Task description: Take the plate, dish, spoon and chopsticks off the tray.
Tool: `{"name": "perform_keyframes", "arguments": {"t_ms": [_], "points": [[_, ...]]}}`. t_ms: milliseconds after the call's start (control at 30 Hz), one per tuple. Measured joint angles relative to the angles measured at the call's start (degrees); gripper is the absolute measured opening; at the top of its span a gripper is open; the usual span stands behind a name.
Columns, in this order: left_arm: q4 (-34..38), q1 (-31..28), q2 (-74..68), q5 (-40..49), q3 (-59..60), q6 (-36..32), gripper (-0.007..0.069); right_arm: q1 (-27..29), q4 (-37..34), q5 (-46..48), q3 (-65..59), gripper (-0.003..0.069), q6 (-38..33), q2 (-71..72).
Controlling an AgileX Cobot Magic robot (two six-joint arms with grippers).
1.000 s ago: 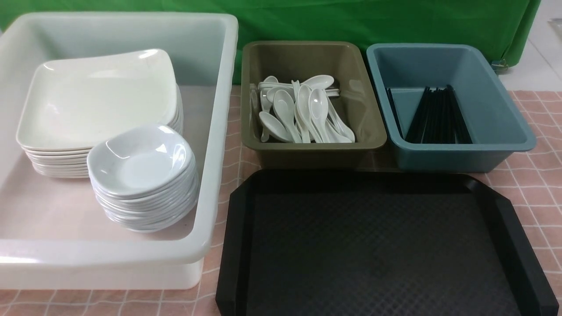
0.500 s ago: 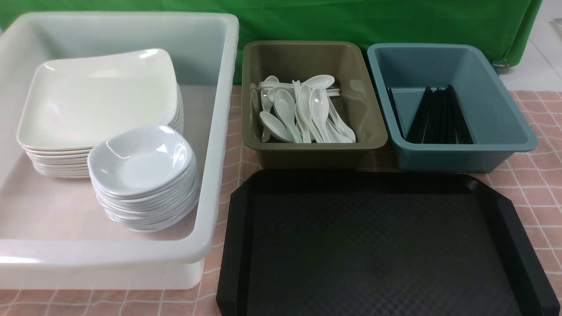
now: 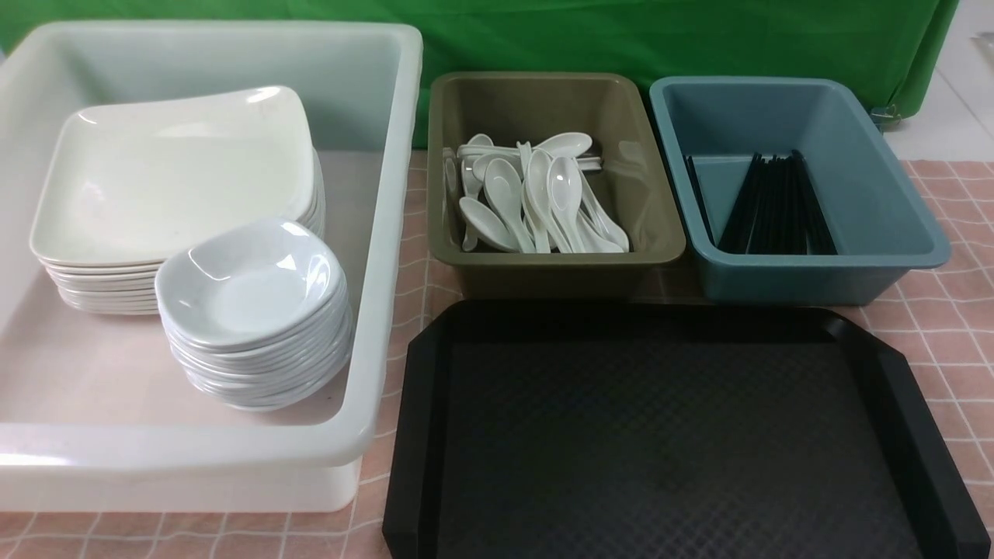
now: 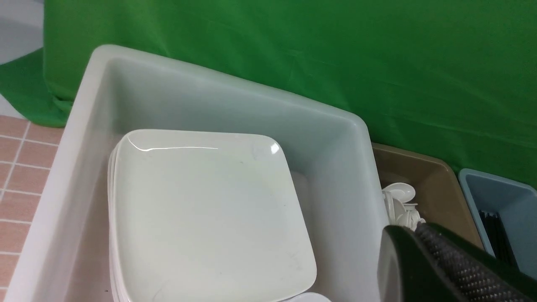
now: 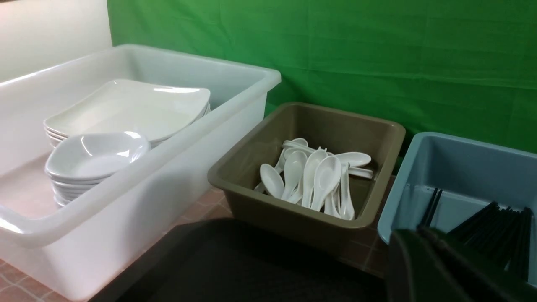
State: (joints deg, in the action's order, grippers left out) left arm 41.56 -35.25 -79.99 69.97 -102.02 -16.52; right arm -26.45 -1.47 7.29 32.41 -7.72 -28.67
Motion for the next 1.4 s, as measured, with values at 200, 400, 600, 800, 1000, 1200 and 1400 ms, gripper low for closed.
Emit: {"name": "perform_keyframes", "arguments": {"t_ms": [200, 400, 600, 800, 1000, 1200, 1400], "points": [[-0.12, 0.00, 0.00, 0.00, 0.00, -0.02, 0.0020, 0.12, 0.00, -0.44, -4.01, 0.0061, 0.00, 2.95], [-0.12, 0.00, 0.00, 0.00, 0.00, -0.88, 0.0020, 7.88, 0.12, -0.29, -15.88, 0.0077, 0.00, 13.40], [-0.07, 1.07, 0.00, 0.00, 0.00, -0.92, 0.0020, 17.25, 2.45, 0.68, -27.04, 0.0089, 0.00, 22.79], [-1.82, 10.98, 0.00, -0.05, 2.04, -0.92, 0.0020, 21.61, 2.97, 0.49, -32.03, 0.0102, 0.02, 27.15], [-4.18, 24.13, -0.07, 0.03, 7.69, -0.92, 0.0020, 22.33, 2.98, 0.66, -32.09, 0.0120, 0.07, 27.78], [-9.77, 35.61, 0.45, 0.17, 8.88, 0.86, 0.0020, 22.33, 2.98, 0.89, -32.04, 0.0125, 0.07, 27.78], [-12.85, 44.18, 6.65, 0.17, 11.47, 2.15, 0.0020, 22.33, 2.98, 0.93, -32.04, 0.0134, 0.07, 27.78]]}}
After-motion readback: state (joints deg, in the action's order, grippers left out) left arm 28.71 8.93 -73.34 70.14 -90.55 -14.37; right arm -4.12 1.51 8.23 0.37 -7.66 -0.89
